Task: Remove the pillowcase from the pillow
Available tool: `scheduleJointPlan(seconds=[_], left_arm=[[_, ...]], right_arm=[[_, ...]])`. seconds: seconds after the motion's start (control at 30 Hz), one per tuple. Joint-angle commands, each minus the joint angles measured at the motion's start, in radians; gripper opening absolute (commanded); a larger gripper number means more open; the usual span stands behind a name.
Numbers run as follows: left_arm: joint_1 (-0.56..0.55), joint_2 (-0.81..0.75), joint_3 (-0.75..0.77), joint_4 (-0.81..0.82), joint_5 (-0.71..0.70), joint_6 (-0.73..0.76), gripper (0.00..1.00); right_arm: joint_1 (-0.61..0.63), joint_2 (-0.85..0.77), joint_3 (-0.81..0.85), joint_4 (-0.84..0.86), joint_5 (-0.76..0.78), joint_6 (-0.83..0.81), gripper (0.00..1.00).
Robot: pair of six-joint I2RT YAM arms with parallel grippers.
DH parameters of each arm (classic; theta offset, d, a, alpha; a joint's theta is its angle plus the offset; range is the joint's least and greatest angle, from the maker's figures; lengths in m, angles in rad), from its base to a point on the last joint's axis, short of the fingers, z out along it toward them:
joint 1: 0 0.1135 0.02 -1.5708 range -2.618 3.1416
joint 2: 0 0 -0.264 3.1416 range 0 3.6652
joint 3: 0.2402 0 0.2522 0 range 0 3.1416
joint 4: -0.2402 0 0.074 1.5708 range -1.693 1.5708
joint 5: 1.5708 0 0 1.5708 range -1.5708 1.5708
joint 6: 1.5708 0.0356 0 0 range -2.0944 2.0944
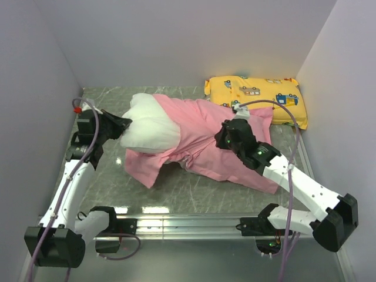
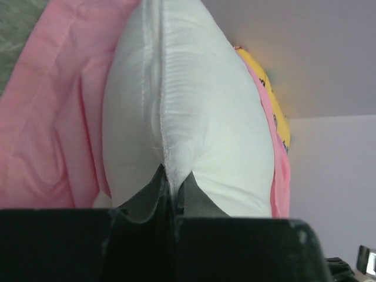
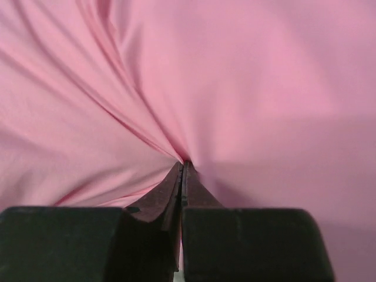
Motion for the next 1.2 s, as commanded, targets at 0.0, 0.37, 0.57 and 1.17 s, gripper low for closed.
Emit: scheduleJointPlan(seconds=[0.0,0.37,0.57,1.17], left_arm=[[0.148,-0.056,0.102,0.020,0.010,0.054,0.00],[0.271,-0.141,-0.184,0.068,0.222,0.024,0.00],[0.271,-0.229,-0.402,0.052,0.213,0.004,0.01],[0.269,-0.253,-0.570,0.076,0.181,-0.050,0.00]], right_arm=[[-0.116,-0.055,-0.081,-0.070,0.097,-0.019,0.00],[-0.050,-0.122,-0.096,-0.026,-0.019,-0.049,0.02],[0.078,0.020,0.159,-0.063,0.011,-0.158,0.52],[0.093,0.803,0.945,-0.262,-0.011,-0.330,0.68]])
